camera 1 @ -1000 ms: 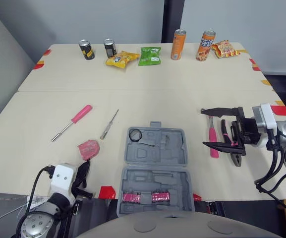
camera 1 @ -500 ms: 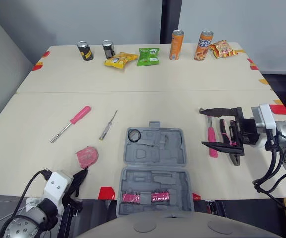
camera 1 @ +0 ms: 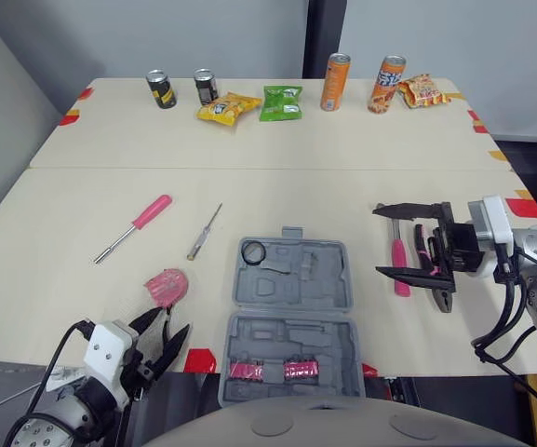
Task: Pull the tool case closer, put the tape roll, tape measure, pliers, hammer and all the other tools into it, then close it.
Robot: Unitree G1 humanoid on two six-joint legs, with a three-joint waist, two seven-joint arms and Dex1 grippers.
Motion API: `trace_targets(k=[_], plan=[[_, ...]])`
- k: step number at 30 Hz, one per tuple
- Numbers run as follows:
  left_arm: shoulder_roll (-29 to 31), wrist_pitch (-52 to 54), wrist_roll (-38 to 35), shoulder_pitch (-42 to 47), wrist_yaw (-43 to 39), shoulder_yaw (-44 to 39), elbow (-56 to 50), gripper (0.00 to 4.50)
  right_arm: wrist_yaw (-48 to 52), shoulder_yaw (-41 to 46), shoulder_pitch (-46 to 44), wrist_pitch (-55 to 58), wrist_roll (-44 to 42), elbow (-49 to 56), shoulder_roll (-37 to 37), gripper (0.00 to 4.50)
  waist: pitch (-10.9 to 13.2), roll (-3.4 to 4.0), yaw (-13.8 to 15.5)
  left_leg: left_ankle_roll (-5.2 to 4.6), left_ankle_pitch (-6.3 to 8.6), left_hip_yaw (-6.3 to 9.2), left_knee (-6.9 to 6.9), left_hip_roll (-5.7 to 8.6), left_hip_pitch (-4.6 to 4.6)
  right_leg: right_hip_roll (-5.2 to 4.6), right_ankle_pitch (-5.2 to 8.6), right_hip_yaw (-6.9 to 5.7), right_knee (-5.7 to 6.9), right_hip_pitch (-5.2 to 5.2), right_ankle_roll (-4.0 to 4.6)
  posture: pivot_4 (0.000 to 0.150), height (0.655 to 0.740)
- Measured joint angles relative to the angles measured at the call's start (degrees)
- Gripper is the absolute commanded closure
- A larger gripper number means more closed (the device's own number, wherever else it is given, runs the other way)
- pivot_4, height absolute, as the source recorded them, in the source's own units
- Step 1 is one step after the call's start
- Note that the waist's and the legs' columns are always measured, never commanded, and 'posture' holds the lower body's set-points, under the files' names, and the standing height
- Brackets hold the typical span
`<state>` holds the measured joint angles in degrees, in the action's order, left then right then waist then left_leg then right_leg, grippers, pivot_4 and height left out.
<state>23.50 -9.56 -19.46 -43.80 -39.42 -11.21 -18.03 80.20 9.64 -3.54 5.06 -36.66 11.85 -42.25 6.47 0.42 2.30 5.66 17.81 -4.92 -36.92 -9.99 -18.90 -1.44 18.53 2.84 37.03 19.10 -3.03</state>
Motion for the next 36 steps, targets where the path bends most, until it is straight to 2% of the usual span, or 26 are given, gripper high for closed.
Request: trace_targets(k=[7, 13, 22, 29, 36], plan=[[-0.49, -3.24, -3.24, -2.45, -4.34, -0.20, 0.08, 0.02, 0.32, -0.13, -0.42, -0.03, 0.02, -0.06, 0.05, 0.00, 0.03, -0.03, 0.03, 0.00, 0.00, 0.00, 0.00, -0.01, 0.02, 0.00, 0.00, 0.00, 0.00, 0.00, 0.00, 0.150, 0.7400], [-0.90, -7.84, -6.16, 2.46, -7.44, -3.84, 5.64, 0.02, 0.38, -0.44, -0.47, -0.03, 0.02, -0.08, 0.07, 0.00, 0.06, -0.06, 0.04, 0.00, 0.00, -0.01, 0.00, -0.01, 0.04, 0.02, 0.00, 0.00, 0.03, 0.00, 0.00, 0.150, 0.7400], [5.93, -10.24, -11.76, 8.89, -16.27, -12.21, 15.54, 0.02, 0.02, -0.91, -0.32, -0.06, 0.02, -0.04, 0.55, 0.00, 0.07, -0.08, -0.02, -0.01, -0.01, -0.05, -0.01, 0.16, 0.11, 0.03, 0.00, 0.05, 0.10, 0.00, 0.00, 0.150, 0.7400], [13.71, -10.33, -9.08, 19.26, -23.26, -12.00, 25.16, 0.02, -0.45, -1.33, -0.32, -0.16, 0.03, 0.02, 1.05, 0.00, 0.07, -0.09, 0.04, -0.04, -0.03, -0.04, -0.04, 0.18, 0.11, 0.03, 0.00, 0.02, 0.19, 0.05, 0.01, 0.150, 0.7400], [15.59, -3.72, -7.41, 23.44, -23.32, -8.29, 22.86, 0.02, -0.97, -1.44, 0.21, -0.18, 0.03, 0.39, 1.26, 0.00, 0.06, -0.09, -0.16, -0.04, -0.03, -0.07, -0.07, 0.19, 0.07, 0.05, 0.01, 0.05, 0.27, 0.06, 0.03, 0.150, 0.7400]])
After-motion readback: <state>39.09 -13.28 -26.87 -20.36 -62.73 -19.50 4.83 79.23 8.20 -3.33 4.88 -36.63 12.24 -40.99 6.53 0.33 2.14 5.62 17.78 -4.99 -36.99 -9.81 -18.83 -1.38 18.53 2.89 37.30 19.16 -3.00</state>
